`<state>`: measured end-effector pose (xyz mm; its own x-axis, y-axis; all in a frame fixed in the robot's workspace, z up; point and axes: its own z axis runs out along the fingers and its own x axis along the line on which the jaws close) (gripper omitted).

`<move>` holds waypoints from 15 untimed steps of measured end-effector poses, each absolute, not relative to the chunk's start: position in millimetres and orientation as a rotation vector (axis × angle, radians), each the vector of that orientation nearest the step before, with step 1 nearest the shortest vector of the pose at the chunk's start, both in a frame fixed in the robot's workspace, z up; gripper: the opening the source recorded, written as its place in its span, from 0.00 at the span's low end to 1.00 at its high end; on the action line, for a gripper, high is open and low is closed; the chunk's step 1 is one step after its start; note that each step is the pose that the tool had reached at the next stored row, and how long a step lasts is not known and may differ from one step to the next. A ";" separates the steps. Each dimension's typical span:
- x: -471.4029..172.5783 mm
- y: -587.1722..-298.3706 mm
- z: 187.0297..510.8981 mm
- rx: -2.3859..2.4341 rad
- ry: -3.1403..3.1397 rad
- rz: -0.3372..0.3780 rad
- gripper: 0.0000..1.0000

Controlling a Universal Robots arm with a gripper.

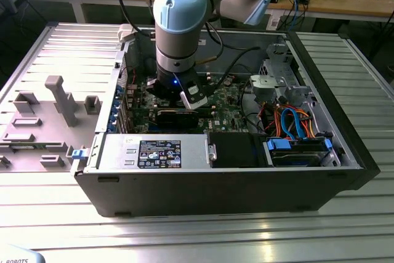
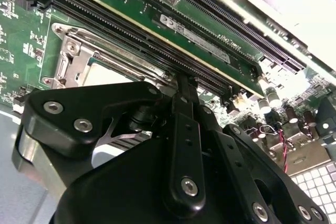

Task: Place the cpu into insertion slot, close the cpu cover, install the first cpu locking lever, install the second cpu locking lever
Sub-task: 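Install the second cpu locking lever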

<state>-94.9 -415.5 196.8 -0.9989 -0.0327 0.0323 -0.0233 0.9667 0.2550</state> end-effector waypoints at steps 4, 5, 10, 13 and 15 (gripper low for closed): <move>-96.1 -414.7 195.3 0.044 -3.079 -0.403 0.11; -96.2 -414.7 195.1 0.044 -3.079 -0.404 0.11; -96.5 -414.5 196.5 0.044 -3.077 -0.418 0.11; -96.5 -414.6 208.1 0.043 -3.074 -0.418 0.11; -96.5 -414.5 211.2 0.043 -3.073 -0.418 0.11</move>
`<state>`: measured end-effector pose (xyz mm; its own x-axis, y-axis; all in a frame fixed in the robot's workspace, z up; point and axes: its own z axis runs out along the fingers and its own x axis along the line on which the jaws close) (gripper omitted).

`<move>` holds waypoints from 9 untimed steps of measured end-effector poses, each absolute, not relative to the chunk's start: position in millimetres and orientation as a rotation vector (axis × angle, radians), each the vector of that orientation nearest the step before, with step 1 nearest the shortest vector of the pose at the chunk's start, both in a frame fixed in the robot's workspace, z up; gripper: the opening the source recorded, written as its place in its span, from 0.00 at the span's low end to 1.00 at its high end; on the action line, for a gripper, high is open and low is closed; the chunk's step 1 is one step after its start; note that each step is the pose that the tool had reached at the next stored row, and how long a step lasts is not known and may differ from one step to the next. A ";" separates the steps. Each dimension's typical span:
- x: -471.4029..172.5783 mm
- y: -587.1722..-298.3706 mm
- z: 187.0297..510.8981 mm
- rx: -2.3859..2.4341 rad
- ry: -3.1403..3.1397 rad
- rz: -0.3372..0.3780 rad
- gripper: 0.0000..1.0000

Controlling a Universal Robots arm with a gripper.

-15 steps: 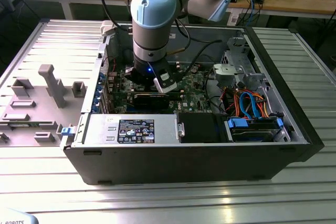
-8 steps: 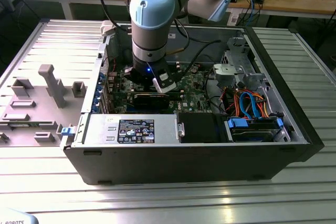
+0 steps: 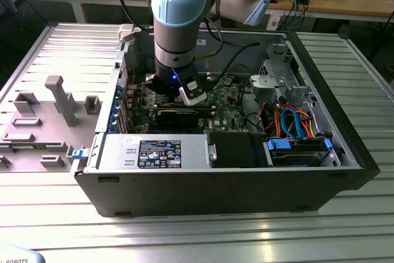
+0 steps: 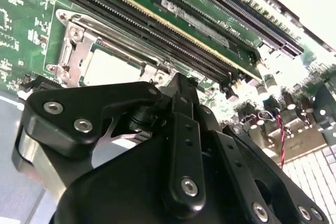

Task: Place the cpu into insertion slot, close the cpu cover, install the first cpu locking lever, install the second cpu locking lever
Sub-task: 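Install the second cpu locking lever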

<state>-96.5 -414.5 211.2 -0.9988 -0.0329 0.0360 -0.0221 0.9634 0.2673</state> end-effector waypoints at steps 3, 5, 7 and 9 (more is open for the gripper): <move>-96.5 -414.5 218.5 0.043 -3.071 -0.417 0.11; -96.5 -414.5 221.2 0.042 -3.070 -0.417 0.11; -96.5 -414.5 221.8 0.042 -3.068 -0.417 0.11; -96.5 -414.6 222.0 0.042 -3.067 -0.417 0.11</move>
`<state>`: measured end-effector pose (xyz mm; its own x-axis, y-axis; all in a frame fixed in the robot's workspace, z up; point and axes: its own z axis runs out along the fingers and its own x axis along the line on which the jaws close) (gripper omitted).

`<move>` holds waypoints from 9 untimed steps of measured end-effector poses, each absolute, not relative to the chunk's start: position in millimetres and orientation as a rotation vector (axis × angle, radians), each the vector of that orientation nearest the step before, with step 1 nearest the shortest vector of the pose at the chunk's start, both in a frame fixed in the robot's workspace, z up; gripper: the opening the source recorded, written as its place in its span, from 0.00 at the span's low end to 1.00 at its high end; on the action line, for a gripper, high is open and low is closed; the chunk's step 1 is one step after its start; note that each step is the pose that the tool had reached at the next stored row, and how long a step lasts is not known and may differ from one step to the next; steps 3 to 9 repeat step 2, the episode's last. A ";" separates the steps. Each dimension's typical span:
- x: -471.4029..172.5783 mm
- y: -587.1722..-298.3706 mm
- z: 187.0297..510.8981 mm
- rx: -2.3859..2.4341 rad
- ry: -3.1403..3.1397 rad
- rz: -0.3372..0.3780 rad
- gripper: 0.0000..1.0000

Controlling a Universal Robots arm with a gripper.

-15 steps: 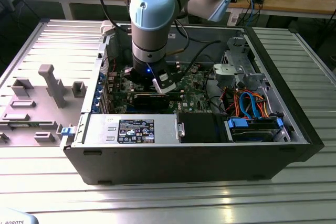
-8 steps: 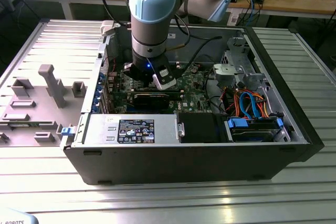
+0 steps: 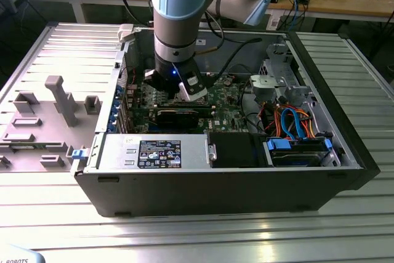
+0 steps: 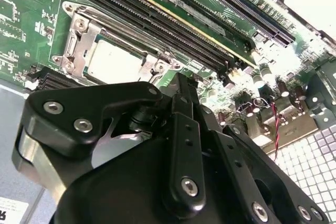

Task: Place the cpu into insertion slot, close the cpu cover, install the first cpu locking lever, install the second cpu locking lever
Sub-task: 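Install the second cpu locking lever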

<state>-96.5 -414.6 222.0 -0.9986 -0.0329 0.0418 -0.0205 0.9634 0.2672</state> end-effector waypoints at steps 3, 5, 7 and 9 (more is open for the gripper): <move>-96.5 -414.6 221.9 0.042 -3.067 -0.417 0.11; -96.5 -414.6 221.9 0.042 -3.067 -0.417 0.11; -96.5 -414.6 221.9 0.042 -3.067 -0.417 0.11; -96.5 -414.6 221.9 0.042 -3.067 -0.417 0.11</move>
